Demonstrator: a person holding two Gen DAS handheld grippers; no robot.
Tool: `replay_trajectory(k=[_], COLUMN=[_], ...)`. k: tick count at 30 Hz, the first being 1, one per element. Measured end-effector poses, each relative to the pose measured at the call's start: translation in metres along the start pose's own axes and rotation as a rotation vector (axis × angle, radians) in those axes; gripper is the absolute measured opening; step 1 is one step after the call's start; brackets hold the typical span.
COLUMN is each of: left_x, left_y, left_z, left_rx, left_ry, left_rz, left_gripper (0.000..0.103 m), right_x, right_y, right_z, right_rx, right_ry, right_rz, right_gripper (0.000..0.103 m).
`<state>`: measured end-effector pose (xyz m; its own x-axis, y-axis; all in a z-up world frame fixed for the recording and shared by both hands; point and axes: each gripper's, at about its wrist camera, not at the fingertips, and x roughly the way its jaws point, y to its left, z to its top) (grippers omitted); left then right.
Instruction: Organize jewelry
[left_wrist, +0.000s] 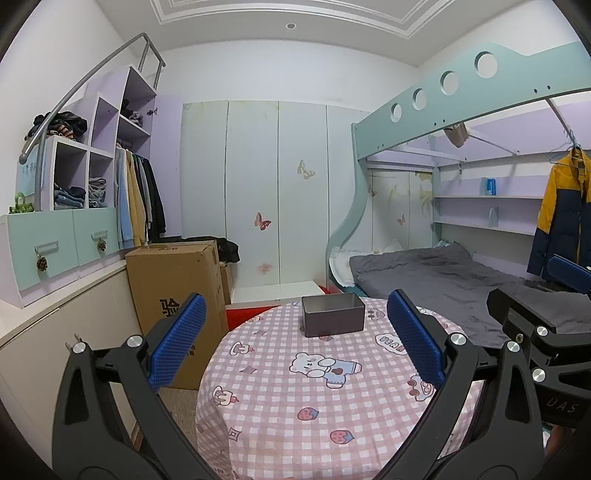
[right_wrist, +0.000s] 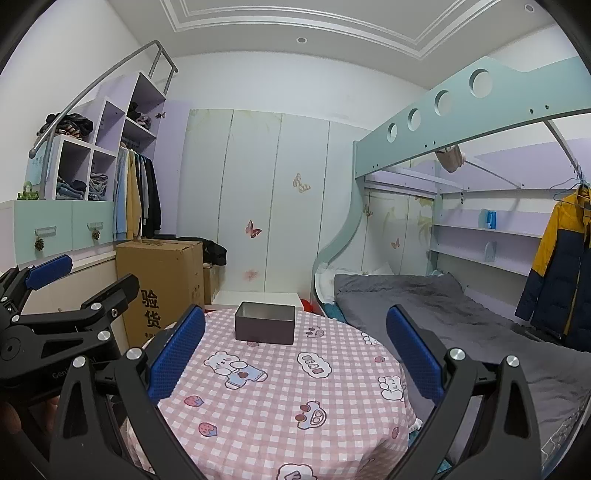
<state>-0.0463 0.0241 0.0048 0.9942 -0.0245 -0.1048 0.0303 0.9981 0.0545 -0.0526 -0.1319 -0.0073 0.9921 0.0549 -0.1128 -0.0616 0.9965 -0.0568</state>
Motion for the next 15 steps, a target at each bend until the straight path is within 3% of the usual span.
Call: replay_trajectory(k=[15], left_x=[0.032], left_y=[-0.007], left_z=[-0.012], left_rx=[0.016], left_ry=[0.053], left_rz=[0.008], left_gripper=[0.096], right_x=[0.031], right_y=[-0.004], right_z=[-0.013], right_rx=[0.009], right_ry=[0.061], right_rz=[-0.007], right_gripper=[0.095])
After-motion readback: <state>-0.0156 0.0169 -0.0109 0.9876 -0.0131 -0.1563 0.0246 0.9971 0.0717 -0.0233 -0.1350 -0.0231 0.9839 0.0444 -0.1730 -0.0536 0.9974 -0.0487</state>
